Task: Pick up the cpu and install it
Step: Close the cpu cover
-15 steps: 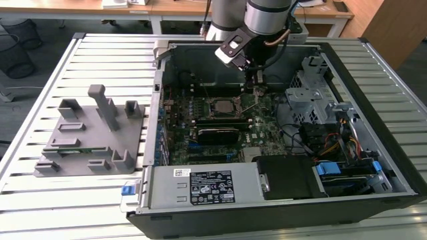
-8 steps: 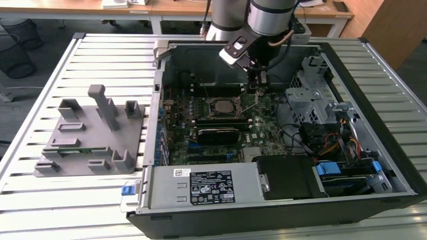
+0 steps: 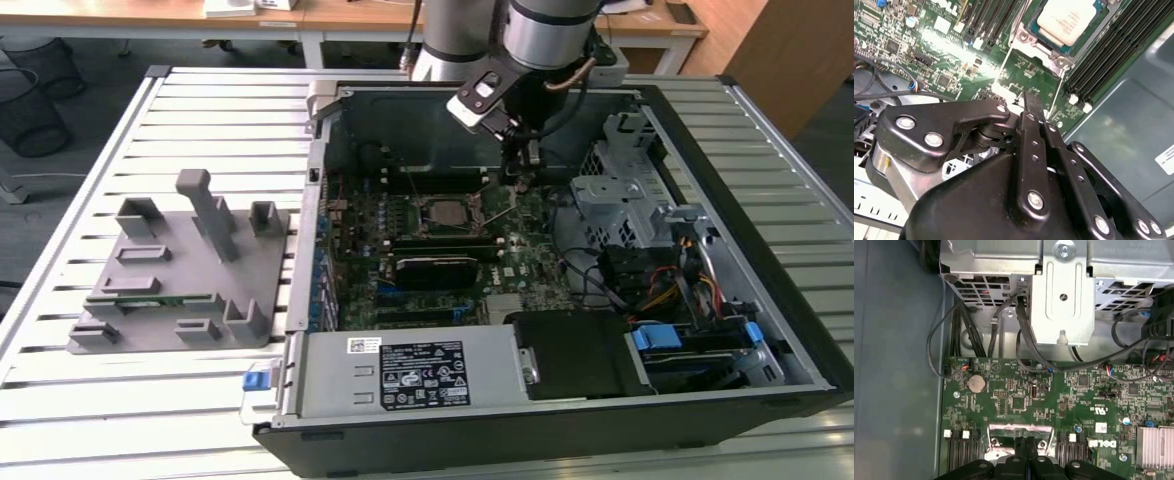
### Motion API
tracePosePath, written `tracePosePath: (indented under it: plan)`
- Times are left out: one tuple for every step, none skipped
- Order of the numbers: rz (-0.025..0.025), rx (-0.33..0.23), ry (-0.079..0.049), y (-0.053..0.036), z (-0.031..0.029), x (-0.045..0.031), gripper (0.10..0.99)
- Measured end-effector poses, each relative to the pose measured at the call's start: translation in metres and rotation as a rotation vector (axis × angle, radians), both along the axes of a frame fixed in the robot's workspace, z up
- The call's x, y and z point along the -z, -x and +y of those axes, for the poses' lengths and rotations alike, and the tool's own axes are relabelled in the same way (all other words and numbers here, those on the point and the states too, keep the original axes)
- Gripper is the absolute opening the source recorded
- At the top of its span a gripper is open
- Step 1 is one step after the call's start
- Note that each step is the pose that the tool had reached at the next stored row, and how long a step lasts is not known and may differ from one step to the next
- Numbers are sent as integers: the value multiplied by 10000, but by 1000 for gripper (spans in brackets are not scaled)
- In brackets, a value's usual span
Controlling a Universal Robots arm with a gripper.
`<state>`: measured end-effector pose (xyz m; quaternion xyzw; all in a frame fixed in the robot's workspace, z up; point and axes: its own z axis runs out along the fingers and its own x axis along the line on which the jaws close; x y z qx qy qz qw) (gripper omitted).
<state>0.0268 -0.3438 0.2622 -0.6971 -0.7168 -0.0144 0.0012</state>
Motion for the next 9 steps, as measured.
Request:
tracePosePath:
  plan:
    - [0,0,0,-15,2,2,106]
    - [0,-1,1,-28,4,4,106]
    - [0,0,1,-38,6,6,106]
    - [0,-1,0,-48,7,9,106]
    - [0,-2,0,-59,9,12,106]
    - [0,-1,0,-70,10,15,106]
    - [0,-1,0,-81,12,17,106]
    - [0,-1,1,-92,14,19,106]
    - [0,-1,2,-101,17,21,106]
